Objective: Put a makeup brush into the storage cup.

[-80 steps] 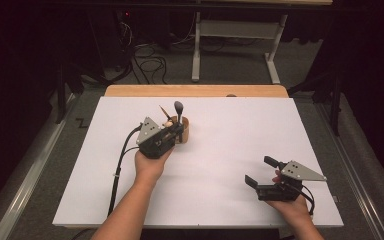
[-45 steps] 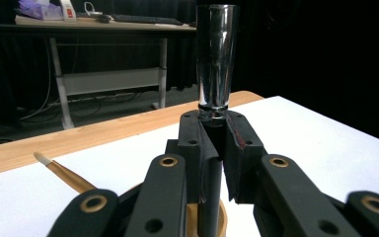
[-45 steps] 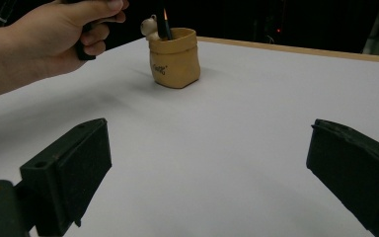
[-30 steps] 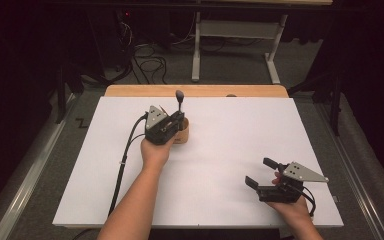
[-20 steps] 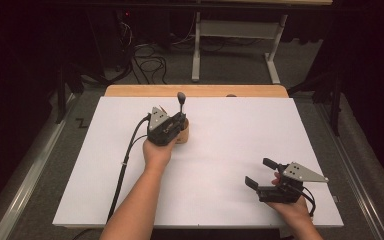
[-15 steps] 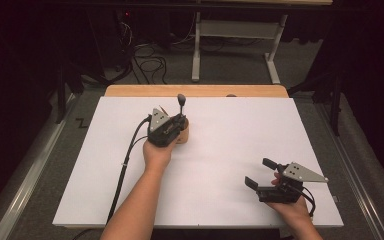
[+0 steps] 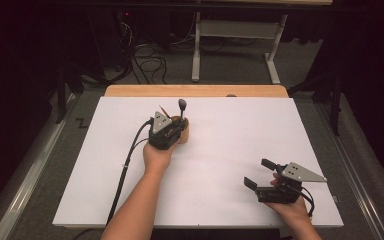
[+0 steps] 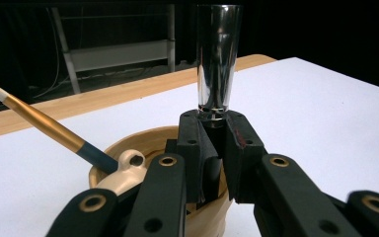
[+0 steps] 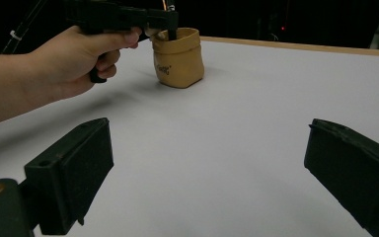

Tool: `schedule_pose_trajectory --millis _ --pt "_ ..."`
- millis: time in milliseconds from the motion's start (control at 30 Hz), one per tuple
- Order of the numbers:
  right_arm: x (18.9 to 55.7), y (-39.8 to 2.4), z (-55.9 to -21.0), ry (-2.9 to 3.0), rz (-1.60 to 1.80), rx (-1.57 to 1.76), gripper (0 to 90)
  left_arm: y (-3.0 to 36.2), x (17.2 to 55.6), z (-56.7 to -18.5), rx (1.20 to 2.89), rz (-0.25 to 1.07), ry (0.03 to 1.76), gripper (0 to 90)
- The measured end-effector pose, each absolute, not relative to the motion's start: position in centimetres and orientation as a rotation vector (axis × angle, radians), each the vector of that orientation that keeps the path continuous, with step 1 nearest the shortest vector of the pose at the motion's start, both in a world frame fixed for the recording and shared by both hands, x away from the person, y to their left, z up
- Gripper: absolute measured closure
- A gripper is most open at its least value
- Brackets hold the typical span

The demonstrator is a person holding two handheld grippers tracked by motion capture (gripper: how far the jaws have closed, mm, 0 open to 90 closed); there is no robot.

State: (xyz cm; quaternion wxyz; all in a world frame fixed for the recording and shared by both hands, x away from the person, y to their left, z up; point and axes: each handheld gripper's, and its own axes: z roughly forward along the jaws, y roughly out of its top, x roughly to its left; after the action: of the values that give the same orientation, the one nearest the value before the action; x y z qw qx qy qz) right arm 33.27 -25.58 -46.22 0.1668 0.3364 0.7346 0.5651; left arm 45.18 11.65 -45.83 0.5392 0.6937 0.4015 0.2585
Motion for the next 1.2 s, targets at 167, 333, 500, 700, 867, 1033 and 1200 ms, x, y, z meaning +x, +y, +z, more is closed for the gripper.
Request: schedule_pose_trajectory --millis 167,333,500,700,867,1033,1200 --pt "33.2 -25.6 -46.2 2.091 1.612 0.966 5.7 11.7 45.2 -45.8 1.639 0.607 0.95 78.4" --pt "33.3 -25.7 -46.2 2.089 1.613 0.967 5.7 11.6 45.0 -45.4 1.61 0.615 0.94 50.7" --pt "33.3 -25.6 -46.2 2.09 1.617 0.962 5.7 11.5 44.9 -45.2 1.607 0.624 0.93 43.3" --pt "33.3 -25.5 -46.2 2.093 1.615 0.966 5.7 11.3 44.7 -45.0 1.599 0.627 0.932 35.0" --pt "33.3 -25.5 -46.2 2.095 1.616 0.964 5.7 11.6 44.7 -44.8 1.592 0.624 0.938 32.6" --pt "33.3 -25.4 -46.1 2.1 1.616 0.959 5.7 12.1 44.5 -44.4 1.599 0.628 0.95 31.1" --pt "33.3 -25.3 -46.1 2.095 1.615 0.959 5.7 12.7 44.2 -44.0 1.603 0.628 0.958 30.5"
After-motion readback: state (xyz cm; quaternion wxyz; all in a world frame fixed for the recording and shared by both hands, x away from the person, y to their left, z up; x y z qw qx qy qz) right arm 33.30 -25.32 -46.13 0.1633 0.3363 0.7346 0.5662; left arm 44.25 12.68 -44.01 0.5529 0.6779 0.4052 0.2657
